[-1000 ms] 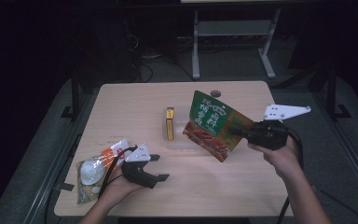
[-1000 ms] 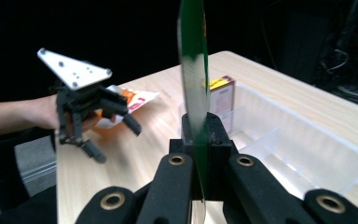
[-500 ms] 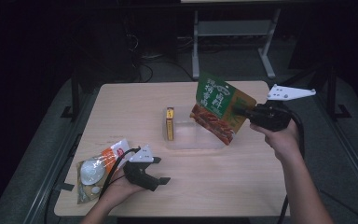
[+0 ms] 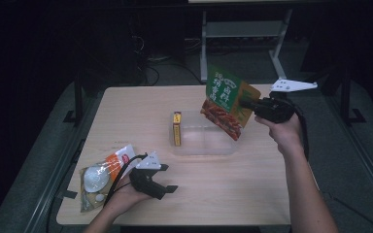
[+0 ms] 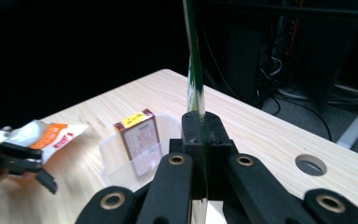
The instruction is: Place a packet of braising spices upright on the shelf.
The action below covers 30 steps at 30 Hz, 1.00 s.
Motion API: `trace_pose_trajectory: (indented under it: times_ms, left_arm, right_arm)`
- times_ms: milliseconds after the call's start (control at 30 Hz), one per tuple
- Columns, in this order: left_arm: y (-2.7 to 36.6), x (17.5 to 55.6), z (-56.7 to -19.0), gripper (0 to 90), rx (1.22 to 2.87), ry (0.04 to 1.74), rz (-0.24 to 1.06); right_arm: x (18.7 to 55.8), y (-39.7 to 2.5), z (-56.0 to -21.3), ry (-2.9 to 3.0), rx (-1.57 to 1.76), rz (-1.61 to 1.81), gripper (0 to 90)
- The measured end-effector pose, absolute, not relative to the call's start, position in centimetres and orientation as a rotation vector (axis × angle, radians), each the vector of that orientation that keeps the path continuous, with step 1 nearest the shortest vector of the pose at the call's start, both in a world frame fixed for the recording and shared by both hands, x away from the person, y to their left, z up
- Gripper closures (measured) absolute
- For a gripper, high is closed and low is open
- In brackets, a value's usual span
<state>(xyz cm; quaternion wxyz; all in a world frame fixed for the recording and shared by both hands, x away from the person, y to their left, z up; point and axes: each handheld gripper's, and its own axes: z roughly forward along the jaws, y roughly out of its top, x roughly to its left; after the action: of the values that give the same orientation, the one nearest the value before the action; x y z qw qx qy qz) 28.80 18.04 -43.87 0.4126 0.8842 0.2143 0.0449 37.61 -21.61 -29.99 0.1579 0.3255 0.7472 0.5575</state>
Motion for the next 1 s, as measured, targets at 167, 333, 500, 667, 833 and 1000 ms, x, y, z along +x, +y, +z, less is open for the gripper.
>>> trace_pose_trajectory:
  times_ms: [167,333,500,667,833,1000]
  left_arm:
    - [18.0,28.8,-43.9,16.6,2.225,0.543,0.103]
    - [17.9,28.7,-43.9,16.5,2.233,0.538,0.102]
    - [17.8,28.6,-44.0,16.5,2.24,0.53,0.103]
    - [17.8,28.6,-44.0,16.5,2.242,0.527,0.107]
    - [17.8,28.6,-44.1,16.5,2.241,0.538,0.096]
    - [17.8,28.6,-44.0,16.5,2.245,0.53,0.107]
  right_arm:
    - [38.4,-21.3,-30.7,2.13,0.965,1.586,90.0]
    - [38.7,-21.1,-31.4,2.136,0.976,1.572,90.0]
    - [39.1,-21.3,-32.0,2.131,0.998,1.587,90.0]
    - [39.1,-21.4,-32.1,2.112,1.005,1.583,90.0]
    - [39.0,-21.5,-32.0,2.102,0.99,1.58,90.0]
    - [39.1,-21.3,-32.1,2.098,0.99,1.57,90.0]
